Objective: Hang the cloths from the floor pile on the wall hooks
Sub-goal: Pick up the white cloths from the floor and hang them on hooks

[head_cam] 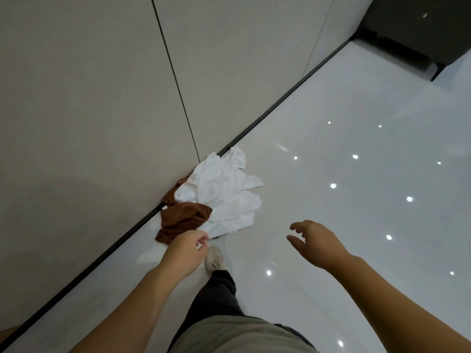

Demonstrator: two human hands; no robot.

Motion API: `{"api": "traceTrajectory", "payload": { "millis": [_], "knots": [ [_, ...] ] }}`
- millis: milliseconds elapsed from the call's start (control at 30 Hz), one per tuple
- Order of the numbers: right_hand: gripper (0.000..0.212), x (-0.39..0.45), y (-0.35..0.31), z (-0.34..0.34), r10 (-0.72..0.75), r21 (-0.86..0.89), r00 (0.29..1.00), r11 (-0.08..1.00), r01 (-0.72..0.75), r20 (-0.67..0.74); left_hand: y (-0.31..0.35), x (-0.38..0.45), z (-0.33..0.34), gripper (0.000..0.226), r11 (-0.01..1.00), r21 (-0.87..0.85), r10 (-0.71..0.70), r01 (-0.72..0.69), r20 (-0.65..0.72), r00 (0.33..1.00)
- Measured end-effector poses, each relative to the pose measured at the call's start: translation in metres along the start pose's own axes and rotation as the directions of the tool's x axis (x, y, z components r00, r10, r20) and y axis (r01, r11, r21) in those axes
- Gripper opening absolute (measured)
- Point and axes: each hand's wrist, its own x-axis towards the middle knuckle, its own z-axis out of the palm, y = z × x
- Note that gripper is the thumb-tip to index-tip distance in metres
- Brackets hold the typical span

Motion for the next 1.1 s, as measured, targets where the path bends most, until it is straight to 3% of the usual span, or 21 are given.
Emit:
{"api": "traceTrajectory", "payload": {
  "millis": [300, 533, 800, 967, 1100],
  "knots": [
    [0.042, 0.120, 0.026, -0.013, 0.074, -0.026, 0.985, 0.997, -0.071, 0.154, 0.037, 0.167, -0.014, 0.032, 0.970, 0.237, 0.048, -0.060, 0.057, 0.997],
    [0.047, 0.273, 0.077, 0.021, -0.055, -0.083, 0.971, 0.994, 0.076, 0.231, 0.015, 0.270, 0.062, 0.036, 0.905, 0.425, -0.065, 0.021, 0.088, 0.994],
    [0.054, 0.463, 0.140, 0.160, -0.145, -0.204, 0.924, 0.952, 0.227, 0.354, -0.082, 0.417, 0.223, 0.047, 0.889, 0.423, -0.263, 0.176, 0.157, 0.952],
    [0.053, 0.533, 0.177, 0.279, -0.141, -0.217, 0.889, 0.942, 0.255, 0.435, -0.167, 0.501, 0.320, 0.043, 0.861, 0.484, -0.281, 0.157, 0.196, 0.939],
    [0.052, 0.566, 0.197, 0.356, -0.118, -0.169, 0.885, 0.962, 0.214, 0.450, -0.225, 0.547, 0.380, 0.059, 0.861, 0.495, -0.244, 0.119, 0.196, 0.950]
  ]
}}
